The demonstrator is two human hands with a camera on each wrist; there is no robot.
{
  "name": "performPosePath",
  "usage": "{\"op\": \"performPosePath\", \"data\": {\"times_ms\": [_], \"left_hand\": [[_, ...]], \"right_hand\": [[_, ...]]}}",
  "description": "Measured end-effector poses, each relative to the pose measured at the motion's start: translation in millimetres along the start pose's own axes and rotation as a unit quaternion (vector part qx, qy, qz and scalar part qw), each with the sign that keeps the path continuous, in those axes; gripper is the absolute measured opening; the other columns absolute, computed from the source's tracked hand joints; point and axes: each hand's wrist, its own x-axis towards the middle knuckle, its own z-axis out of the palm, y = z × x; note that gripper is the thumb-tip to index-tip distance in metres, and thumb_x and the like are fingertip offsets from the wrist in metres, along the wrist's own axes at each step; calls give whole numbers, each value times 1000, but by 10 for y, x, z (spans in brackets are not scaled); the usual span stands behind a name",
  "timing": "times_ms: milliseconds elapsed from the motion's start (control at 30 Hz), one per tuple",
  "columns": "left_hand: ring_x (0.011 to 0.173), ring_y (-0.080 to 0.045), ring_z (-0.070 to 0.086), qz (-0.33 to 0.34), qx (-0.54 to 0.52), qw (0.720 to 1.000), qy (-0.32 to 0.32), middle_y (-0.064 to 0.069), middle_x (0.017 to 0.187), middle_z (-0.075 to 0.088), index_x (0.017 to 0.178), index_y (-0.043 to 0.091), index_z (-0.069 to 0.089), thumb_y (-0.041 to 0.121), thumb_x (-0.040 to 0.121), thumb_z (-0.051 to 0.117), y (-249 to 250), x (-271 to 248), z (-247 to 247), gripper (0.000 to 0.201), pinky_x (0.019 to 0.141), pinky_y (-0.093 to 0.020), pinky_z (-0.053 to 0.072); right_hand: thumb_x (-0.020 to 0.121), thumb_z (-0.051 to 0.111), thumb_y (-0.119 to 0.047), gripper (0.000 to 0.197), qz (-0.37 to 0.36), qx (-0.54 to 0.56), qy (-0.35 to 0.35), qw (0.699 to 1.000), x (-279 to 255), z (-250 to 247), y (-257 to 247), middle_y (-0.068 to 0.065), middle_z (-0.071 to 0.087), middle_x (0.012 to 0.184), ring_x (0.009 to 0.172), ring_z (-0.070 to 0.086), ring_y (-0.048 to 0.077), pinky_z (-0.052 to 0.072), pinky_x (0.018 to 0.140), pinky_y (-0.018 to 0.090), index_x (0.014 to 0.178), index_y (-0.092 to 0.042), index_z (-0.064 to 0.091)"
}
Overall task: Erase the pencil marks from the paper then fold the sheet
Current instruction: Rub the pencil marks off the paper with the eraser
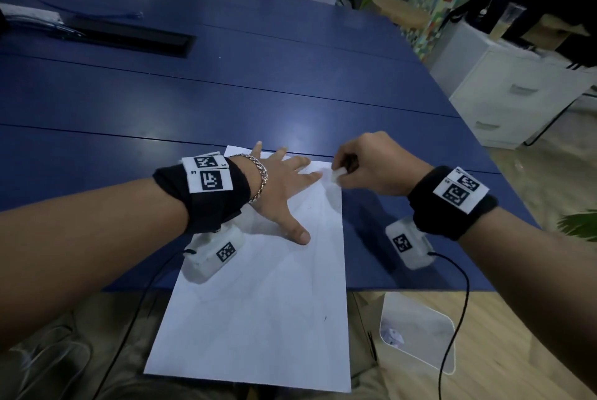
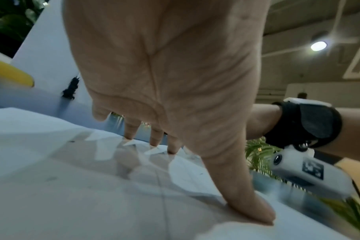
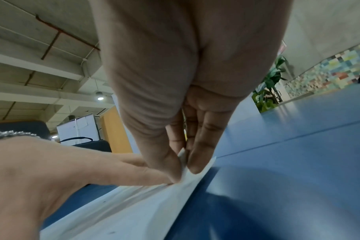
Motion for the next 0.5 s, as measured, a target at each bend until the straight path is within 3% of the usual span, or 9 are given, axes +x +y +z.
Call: {"op": "performPosePath", "data": {"times_ms": [100, 200, 300, 500], "left_hand": [[160, -26, -1, 13, -3, 999, 39, 6, 174, -3, 164, 42, -6, 100, 59, 56, -2, 27, 21, 135, 121, -73, 2], [158, -29, 1, -4, -1, 999, 35, 5, 172, -3, 161, 46, -11, 103, 53, 55, -19, 56, 31, 139, 121, -71, 3], [158, -34, -9, -23, -8, 999, 20, 3, 171, -11, 158, 51, -17, 104, 46, 55, -27, 76, 24, 144, 119, -74, -3], [150, -40, -36, -42, -27, 999, -9, 12, 164, -40, 150, 60, -27, 108, 37, 54, -40, 99, 46, 147, 106, -83, -18]], "right_hand": [[81, 78, -24, 16, 3, 20, -5, 1000, 21, 101, -23, -8, 72, 81, 77, 67, 9, 58, 72, 27, 96, -21, 77], [82, 79, -25, 14, 10, 25, 14, 1000, 91, 145, 11, -7, 71, 81, 77, 67, 10, 60, 75, 32, 95, -20, 77], [81, 79, -25, 15, 15, 24, 25, 999, 100, 151, -4, -8, 70, 80, 78, 68, 12, 60, 73, 31, 94, -19, 77], [78, 79, -21, 19, -43, 1, -50, 998, 7, 111, -85, -15, 67, 76, 72, 65, 2, 53, 66, 17, 98, -24, 77]]}}
